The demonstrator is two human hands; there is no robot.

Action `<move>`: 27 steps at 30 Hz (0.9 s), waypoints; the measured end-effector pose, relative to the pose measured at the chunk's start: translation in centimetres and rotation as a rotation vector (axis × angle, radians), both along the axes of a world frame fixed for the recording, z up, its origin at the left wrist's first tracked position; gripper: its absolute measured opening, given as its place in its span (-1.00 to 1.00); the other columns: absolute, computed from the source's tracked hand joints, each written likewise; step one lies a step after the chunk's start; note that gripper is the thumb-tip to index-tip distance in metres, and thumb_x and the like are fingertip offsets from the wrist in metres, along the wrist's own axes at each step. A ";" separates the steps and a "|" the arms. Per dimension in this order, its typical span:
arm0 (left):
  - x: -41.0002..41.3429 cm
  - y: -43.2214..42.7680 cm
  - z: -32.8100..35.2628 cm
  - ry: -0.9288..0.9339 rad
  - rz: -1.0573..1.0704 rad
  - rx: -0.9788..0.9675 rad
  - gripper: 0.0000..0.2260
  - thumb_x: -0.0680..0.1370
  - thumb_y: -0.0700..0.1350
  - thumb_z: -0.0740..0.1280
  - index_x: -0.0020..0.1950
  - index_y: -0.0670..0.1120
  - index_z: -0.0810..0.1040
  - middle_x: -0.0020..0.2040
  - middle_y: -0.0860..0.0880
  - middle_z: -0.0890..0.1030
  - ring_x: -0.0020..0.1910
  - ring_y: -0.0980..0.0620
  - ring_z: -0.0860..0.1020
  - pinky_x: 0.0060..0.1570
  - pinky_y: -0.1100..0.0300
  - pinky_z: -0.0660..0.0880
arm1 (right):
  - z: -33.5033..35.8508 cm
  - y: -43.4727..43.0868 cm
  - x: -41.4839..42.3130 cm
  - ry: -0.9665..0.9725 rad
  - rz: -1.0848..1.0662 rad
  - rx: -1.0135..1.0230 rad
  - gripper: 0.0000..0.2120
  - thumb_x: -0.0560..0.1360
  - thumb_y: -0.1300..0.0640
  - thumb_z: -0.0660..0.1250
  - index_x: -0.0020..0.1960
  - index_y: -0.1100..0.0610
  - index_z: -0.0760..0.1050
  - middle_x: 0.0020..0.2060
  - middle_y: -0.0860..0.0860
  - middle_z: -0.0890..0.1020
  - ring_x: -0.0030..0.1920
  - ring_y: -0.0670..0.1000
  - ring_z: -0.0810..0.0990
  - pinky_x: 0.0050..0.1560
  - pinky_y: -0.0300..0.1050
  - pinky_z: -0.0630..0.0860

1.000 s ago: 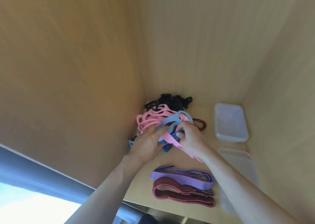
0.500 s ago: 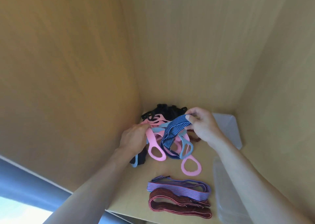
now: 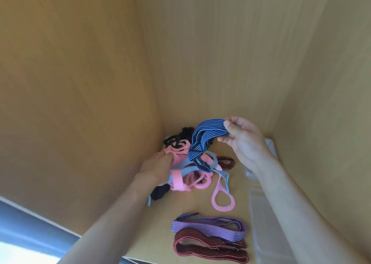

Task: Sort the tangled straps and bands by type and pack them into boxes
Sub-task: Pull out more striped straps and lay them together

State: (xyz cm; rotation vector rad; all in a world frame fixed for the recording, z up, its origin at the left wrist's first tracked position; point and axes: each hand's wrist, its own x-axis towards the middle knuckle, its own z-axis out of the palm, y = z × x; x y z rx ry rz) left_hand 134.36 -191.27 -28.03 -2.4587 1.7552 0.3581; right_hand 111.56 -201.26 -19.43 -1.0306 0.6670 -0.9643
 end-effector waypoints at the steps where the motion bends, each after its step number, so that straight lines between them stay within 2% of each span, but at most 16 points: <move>1: 0.0 0.1 0.4 0.050 0.009 0.055 -0.37 0.50 -0.15 0.39 0.54 0.02 0.24 0.42 -0.05 0.35 0.39 -0.13 0.41 0.18 0.05 0.43 | 0.1 0.0 0.0 -0.019 0.009 0.007 -0.87 0.64 0.36 0.21 -0.05 0.24 0.48 -0.12 0.16 0.62 -0.20 0.05 0.63 -0.25 -0.15 0.58; 3: -0.4 0.1 1.3 0.152 0.018 0.053 -0.23 0.47 -0.19 0.37 0.61 0.05 0.10 0.46 -0.07 0.27 0.44 -0.14 0.33 0.24 0.04 0.40 | 0.3 0.0 0.0 -0.063 0.027 0.023 -0.86 0.64 0.35 0.21 -0.06 0.23 0.49 -0.18 0.12 0.68 -0.21 0.02 0.67 -0.27 -0.16 0.59; 5: -1.5 -0.1 2.4 0.303 0.020 -0.130 -0.27 0.45 -0.25 0.32 0.59 0.03 0.17 0.43 -0.07 0.31 0.45 -0.10 0.30 0.36 0.06 0.36 | 0.6 0.1 0.1 -0.126 0.048 0.048 -0.85 0.64 0.35 0.20 -0.07 0.23 0.49 -0.23 0.07 0.71 -0.23 0.00 0.69 -0.27 -0.17 0.60; 8: -4.0 -0.1 4.7 0.741 0.082 -0.384 -0.37 0.45 -0.34 0.36 0.50 -0.02 0.34 0.41 0.00 0.43 0.42 0.02 0.38 0.43 0.06 0.34 | 1.4 0.2 0.3 -0.229 0.069 0.118 -0.82 0.63 0.35 0.21 -0.12 0.21 0.51 -0.25 0.06 0.71 -0.23 0.00 0.69 -0.27 -0.18 0.60; 10: -5.2 0.0 6.1 1.005 0.063 -0.467 -0.40 0.43 -0.30 0.40 0.46 -0.06 0.38 0.36 0.04 0.50 0.35 0.16 0.45 0.39 0.17 0.38 | 2.1 0.3 0.3 -0.292 0.073 0.184 -0.82 0.61 0.34 0.23 -0.13 0.22 0.51 -0.23 0.08 0.70 -0.20 0.04 0.68 -0.27 -0.18 0.60; 11: -5.7 0.1 6.7 1.119 0.043 -0.487 -0.39 0.38 -0.28 0.35 0.44 -0.11 0.39 0.34 0.01 0.52 0.30 0.17 0.49 0.33 0.25 0.41 | 2.4 0.2 0.2 -0.317 0.069 0.216 -0.83 0.61 0.34 0.24 -0.14 0.22 0.51 -0.22 0.10 0.70 -0.16 0.08 0.67 -0.27 -0.19 0.60; 12: -6.2 0.2 7.3 1.235 0.040 -0.499 -0.36 0.31 -0.30 0.27 0.42 -0.18 0.40 0.30 -0.07 0.55 0.26 0.09 0.53 0.26 0.24 0.45 | 2.8 0.2 0.2 -0.336 0.063 0.246 -0.83 0.60 0.34 0.24 -0.14 0.22 0.51 -0.21 0.11 0.70 -0.12 0.12 0.66 -0.28 -0.19 0.59; 14: -6.6 0.1 8.0 1.460 0.080 -0.495 -0.29 0.21 -0.31 0.13 0.39 -0.31 0.41 0.21 -0.26 0.57 0.16 -0.16 0.54 0.15 0.10 0.49 | 3.3 0.0 0.0 -0.366 0.040 0.296 -0.85 0.59 0.35 0.26 -0.14 0.24 0.51 -0.21 0.13 0.69 -0.05 0.19 0.64 -0.29 -0.20 0.60; 16: -6.5 -0.1 8.3 1.615 0.120 -0.466 -0.29 0.22 -0.26 0.09 0.39 -0.37 0.40 0.27 -0.34 0.56 0.17 -0.18 0.52 0.15 0.02 0.43 | 3.4 -0.3 -0.2 -0.376 0.015 0.331 -0.90 0.58 0.34 0.28 -0.10 0.26 0.51 -0.16 0.15 0.68 0.01 0.24 0.63 -0.28 -0.19 0.61; 18: -6.2 -0.4 8.3 1.692 0.129 -0.437 -0.41 0.39 -0.16 0.09 0.37 -0.39 0.42 0.30 -0.38 0.54 0.21 -0.20 0.53 0.21 -0.04 0.38 | 3.2 -0.7 -0.2 -0.370 -0.007 0.357 -0.94 0.58 0.34 0.29 -0.06 0.28 0.52 -0.12 0.17 0.66 0.06 0.25 0.62 -0.27 -0.20 0.61; 21: -6.1 -1.0 7.9 1.689 0.170 -0.415 -0.63 0.64 -0.11 0.06 0.23 -0.31 0.52 0.10 -0.35 0.59 0.04 -0.20 0.60 0.19 -0.05 0.48 | 2.4 -1.3 -0.6 -0.347 -0.051 0.374 -0.95 0.58 0.33 0.32 -0.05 0.29 0.53 -0.14 0.18 0.68 0.08 0.27 0.64 -0.27 -0.19 0.62; 24: -6.2 -1.6 7.5 1.591 0.180 -0.442 -0.81 0.68 -0.17 0.19 0.13 -0.25 0.52 -0.06 -0.24 0.60 -0.19 -0.09 0.59 0.02 0.01 0.53 | 1.6 -1.7 -0.9 -0.320 -0.096 0.380 -0.96 0.57 0.31 0.35 -0.05 0.28 0.56 -0.12 0.18 0.69 0.03 0.23 0.67 -0.27 -0.17 0.62; 27: -6.4 -1.8 6.9 1.548 0.187 -0.452 -0.87 0.67 -0.20 0.26 0.12 -0.25 0.51 -0.13 -0.19 0.59 -0.27 -0.04 0.55 -0.14 0.12 0.51 | 0.8 -1.7 -1.2 -0.346 -0.069 0.311 -0.88 0.52 0.19 0.43 -0.17 0.18 0.69 -0.12 0.12 0.72 -0.12 0.08 0.72 -0.21 -0.14 0.64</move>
